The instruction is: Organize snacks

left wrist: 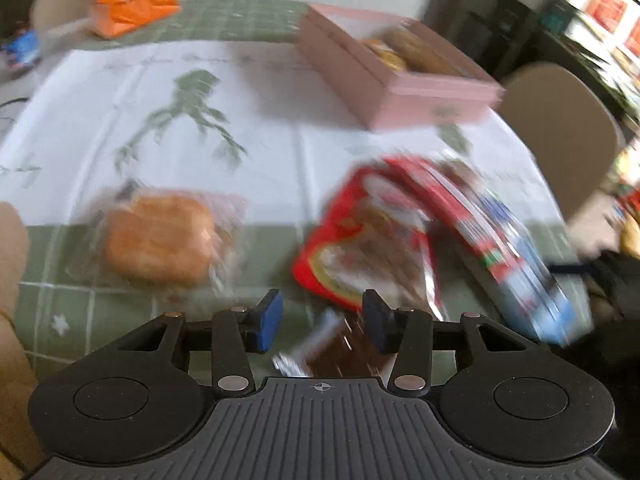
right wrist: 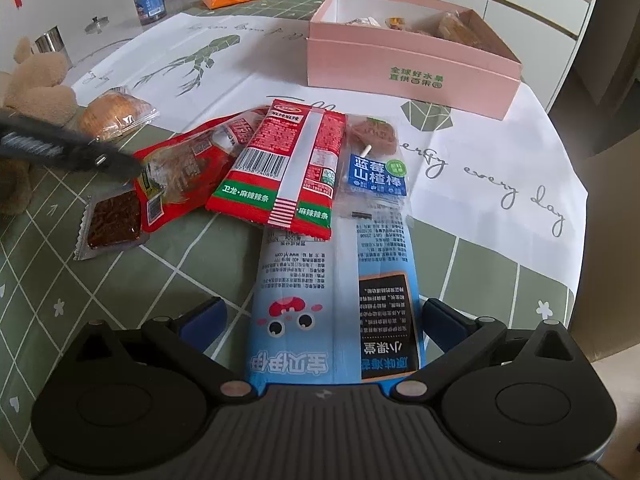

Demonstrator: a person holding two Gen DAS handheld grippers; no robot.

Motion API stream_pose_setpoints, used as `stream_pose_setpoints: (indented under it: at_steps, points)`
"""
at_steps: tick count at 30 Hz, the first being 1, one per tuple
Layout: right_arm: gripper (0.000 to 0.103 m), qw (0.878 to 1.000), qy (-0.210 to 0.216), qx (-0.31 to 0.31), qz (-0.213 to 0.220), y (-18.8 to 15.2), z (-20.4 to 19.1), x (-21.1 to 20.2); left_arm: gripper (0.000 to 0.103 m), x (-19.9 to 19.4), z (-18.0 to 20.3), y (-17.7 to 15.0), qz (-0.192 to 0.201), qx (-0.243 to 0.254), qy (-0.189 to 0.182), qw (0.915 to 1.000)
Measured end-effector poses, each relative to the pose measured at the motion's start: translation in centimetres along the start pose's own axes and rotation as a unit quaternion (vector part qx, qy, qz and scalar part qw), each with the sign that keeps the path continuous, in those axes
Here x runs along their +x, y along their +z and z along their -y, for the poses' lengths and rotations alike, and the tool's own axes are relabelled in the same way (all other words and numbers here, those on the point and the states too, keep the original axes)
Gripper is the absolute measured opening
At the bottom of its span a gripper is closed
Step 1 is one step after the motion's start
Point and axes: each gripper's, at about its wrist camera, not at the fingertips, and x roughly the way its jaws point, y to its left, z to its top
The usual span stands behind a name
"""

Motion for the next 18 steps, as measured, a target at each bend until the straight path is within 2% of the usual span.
stream_pose_setpoints:
  at_steps: [4, 6, 10, 18]
  points:
    - [0.103, 1.0, 0.0, -0.001, 0.007, 0.0, -0.3, 0.1, 0.049, -0.2, 1.7, -1.5, -0.021, 0.071, 0.009, 0.9972]
    - [0.103, 1.0, 0.0, -0.002, 0.008, 0.2, -0.4, 0.2, 0.051, -0.3, 2.5, -2.1, -0.026, 0.083, 0.006, 0.9962]
    - [0.103, 1.0, 0.0, -0.002, 0.01, 0.3, -0.6, 0.2, 0.051, 0.1, 3.9, -2.4, -0.027, 0.12, 0.034, 0.9919]
    - [0.103, 1.0, -0.002, 0.001, 0.016, 0.2, -0.7, 0.2, 0.051, 1.4, 4.6, -0.8, -0.016, 0.115, 0.03, 0.9928]
